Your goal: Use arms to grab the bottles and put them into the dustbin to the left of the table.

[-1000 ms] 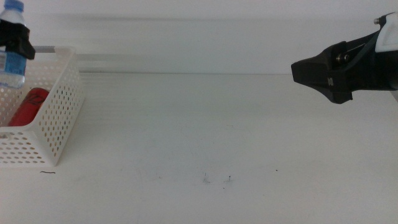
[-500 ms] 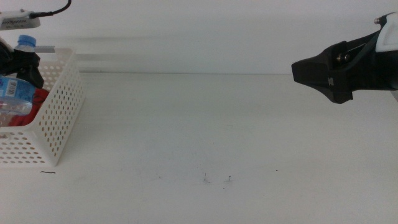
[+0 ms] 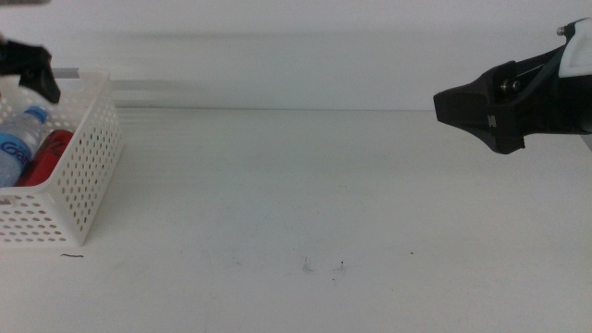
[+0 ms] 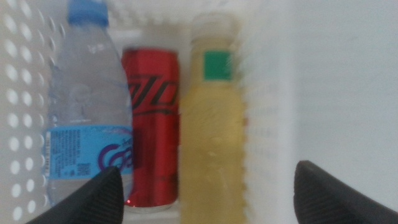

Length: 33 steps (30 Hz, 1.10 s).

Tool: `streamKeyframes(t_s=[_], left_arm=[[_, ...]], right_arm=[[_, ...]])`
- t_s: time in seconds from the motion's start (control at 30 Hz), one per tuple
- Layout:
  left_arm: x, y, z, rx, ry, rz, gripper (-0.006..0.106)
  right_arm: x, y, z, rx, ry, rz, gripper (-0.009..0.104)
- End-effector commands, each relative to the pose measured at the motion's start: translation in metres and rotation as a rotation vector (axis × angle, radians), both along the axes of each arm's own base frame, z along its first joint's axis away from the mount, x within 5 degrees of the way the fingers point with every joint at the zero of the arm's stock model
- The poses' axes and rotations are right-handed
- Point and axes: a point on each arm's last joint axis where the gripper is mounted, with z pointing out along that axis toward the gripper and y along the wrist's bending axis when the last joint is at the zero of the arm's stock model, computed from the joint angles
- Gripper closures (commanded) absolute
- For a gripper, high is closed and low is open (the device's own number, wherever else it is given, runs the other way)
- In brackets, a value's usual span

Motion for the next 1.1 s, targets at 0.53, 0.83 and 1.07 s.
streamKeyframes(t_s=[0.53, 0.83, 1.07], left_arm=[[-0.121, -0.185, 0.158, -0.075, -0.531, -0.542, 0.007], [-0.194, -0.204, 0.134, -0.198, -0.75, -0.626, 0.007], [-0.229, -0.185, 0.112, -0.219, -0.877, -0.527, 0.007]], right_arm=[[-0.001, -0.001, 0.004, 0.008, -0.015, 0.001, 0.011], [-0.001, -0.001, 0.004, 0.008, -0.015, 0.001, 0.011], [-0.001, -0.001, 0.004, 0.008, -0.015, 0.001, 0.011]])
